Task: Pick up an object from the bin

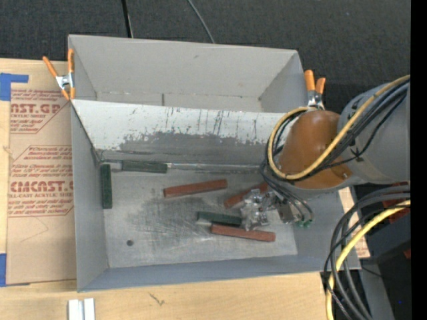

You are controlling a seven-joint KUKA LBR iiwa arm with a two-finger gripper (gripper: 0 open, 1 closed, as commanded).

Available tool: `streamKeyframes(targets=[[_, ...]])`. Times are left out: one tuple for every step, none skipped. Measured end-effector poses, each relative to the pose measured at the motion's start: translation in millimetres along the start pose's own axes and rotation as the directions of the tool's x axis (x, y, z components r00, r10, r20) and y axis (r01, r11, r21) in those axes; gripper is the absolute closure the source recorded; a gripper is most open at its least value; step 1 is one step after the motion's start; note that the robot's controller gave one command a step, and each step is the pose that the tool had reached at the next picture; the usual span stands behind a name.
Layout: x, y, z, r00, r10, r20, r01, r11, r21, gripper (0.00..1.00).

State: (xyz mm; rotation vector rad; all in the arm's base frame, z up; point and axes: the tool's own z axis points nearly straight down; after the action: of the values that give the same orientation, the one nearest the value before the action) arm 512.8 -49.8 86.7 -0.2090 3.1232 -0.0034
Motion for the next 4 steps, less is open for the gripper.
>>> streamKeyframes(targets=[[2.6, 1.5, 2.7, 1.000, -0.001, -0.009, 0.001, 1.000, -0.003, 0.00], [2.6, 1.5, 2.6, 1.000, -0.001, -0.009, 0.001, 1.000, -0.003, 0.00], [-15.2, 80.9, 13.3, 0.966, -0.259, -0.015, 0.259, 0.966, -0.006, 1.00], [-15.2, 80.9, 13.4, 0.966, -0.259, -0.015, 0.259, 0.966, -0.006, 1.00]])
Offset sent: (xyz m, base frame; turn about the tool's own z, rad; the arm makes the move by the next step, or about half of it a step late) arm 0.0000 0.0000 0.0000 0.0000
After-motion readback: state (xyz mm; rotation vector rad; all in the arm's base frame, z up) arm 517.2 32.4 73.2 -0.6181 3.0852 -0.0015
